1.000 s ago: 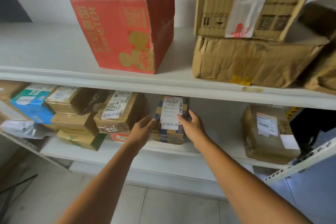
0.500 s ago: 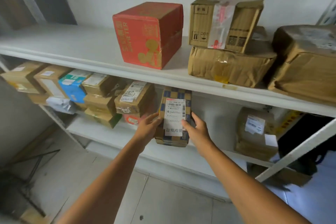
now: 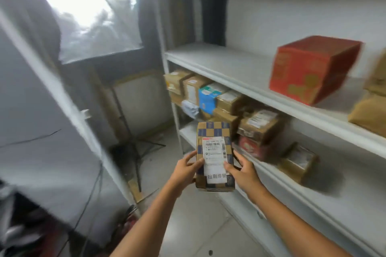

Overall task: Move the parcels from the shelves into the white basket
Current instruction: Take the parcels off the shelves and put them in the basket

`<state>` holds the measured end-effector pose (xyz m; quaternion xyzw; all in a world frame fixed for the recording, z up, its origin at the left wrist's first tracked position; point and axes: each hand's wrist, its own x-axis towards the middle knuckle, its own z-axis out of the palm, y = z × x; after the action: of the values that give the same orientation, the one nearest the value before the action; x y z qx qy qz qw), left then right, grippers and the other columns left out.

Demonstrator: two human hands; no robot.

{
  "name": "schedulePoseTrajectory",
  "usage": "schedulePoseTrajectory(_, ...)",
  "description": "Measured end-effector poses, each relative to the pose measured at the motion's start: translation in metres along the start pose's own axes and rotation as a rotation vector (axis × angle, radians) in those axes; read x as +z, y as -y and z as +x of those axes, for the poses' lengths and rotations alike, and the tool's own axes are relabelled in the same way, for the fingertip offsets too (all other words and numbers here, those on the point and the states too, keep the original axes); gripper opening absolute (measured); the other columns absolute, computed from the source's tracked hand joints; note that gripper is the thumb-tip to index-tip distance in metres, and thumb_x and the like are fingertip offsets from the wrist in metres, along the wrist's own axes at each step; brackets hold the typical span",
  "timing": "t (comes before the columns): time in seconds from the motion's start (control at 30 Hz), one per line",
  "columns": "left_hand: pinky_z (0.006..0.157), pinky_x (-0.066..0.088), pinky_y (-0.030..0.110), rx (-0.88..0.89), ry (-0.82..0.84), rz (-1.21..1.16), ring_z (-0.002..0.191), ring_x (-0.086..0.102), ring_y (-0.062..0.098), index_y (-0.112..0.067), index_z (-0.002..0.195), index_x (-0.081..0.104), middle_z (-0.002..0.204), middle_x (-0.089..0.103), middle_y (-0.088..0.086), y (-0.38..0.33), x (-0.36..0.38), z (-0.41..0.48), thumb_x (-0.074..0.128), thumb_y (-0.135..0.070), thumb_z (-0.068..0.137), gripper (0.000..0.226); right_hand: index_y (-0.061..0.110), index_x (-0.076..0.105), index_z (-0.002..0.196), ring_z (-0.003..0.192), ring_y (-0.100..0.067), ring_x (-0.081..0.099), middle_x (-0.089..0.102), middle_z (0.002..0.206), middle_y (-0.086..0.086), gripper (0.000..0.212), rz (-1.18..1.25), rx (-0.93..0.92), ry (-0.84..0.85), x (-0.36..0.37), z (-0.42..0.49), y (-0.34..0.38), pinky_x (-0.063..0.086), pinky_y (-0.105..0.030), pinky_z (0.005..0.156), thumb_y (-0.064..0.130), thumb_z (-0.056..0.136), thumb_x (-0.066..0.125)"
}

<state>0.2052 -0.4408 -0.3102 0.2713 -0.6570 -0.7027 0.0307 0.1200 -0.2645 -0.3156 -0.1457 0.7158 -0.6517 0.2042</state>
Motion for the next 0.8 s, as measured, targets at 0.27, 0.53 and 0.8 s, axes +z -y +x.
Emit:
schedulePoseTrajectory(0.27,0.064,0.057,0.025,0.066,-0.462,-0.167,0.090,0.071,0.011,-0.026,0.140,0.041,0.105,0.069,-0.005,0.030,-0.150,-0.069,0.065,-0.023,0.089,0.056,0.026,0.040,0.146,0.114,-0.016,0.061,0.059,0.126,0.009,0.063,-0.083,-0.052,0.515,0.172,0.021,0.021,0.057,-0.043,0.087,0.013,0.090,0.066)
schedulePoseTrajectory(0.53,0.095,0.052,0.039,0.059,-1.039,-0.168,0.109,0.062,0.014,-0.023,0.129,0.053,0.122,0.064,0.001,0.075,-0.172,-0.189,0.066,-0.018,0.089,0.042,0.046,0.045,0.130,0.106,-0.014,0.066,0.066,0.120,0.011,0.058,-0.089,-0.055,1.067,0.271,-0.026,0.012,0.058,-0.040,0.085,0.007,0.091,0.064)
schedulePoseTrajectory(0.8,0.077,0.056,0.023,-0.025,-1.486,-0.346,0.097,0.063,0.007,-0.029,0.133,0.047,0.118,0.064,-0.001,0.122,-0.104,-0.324,0.064,-0.016,0.091,0.047,0.031,0.041,0.145,0.114,-0.012,0.061,0.064,0.125,0.010,0.061,-0.222,-0.139,1.543,0.300,-0.138,-0.007,0.052,-0.041,0.097,0.012,0.092,0.065)
